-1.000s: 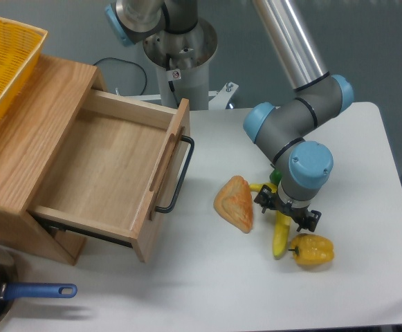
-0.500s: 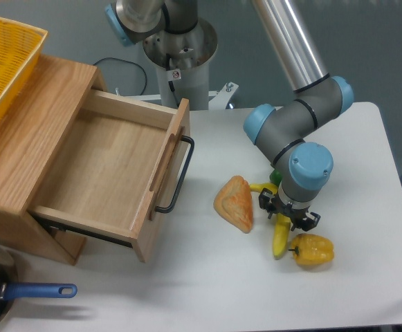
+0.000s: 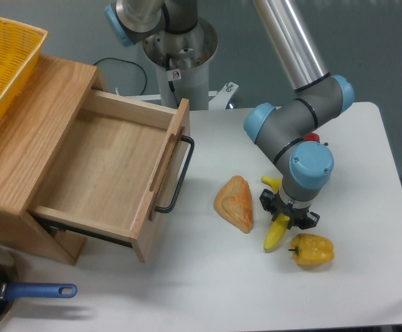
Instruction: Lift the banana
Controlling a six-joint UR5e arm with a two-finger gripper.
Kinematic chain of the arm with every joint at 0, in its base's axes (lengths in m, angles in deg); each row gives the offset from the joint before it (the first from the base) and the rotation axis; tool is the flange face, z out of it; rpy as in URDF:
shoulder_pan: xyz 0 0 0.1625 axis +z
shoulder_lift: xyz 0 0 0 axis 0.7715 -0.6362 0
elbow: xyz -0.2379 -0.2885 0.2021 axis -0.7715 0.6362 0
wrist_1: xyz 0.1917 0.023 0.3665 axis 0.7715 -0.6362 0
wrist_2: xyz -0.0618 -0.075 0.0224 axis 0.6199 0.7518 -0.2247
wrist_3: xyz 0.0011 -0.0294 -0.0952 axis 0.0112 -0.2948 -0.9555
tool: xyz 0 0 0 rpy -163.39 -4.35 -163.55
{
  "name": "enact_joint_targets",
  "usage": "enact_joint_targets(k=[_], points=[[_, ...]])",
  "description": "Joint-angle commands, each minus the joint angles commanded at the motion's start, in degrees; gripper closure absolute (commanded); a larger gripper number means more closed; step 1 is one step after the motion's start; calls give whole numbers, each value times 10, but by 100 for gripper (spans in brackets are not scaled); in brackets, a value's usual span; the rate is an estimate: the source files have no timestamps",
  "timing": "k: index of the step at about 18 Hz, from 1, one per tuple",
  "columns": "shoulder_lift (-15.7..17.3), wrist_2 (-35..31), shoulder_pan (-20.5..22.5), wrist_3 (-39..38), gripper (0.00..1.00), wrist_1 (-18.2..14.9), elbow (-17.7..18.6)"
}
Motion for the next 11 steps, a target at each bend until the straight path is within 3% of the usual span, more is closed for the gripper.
enact_joint_targets(k=[11], points=[[29,-1,-13,-1,63,-6,-15]])
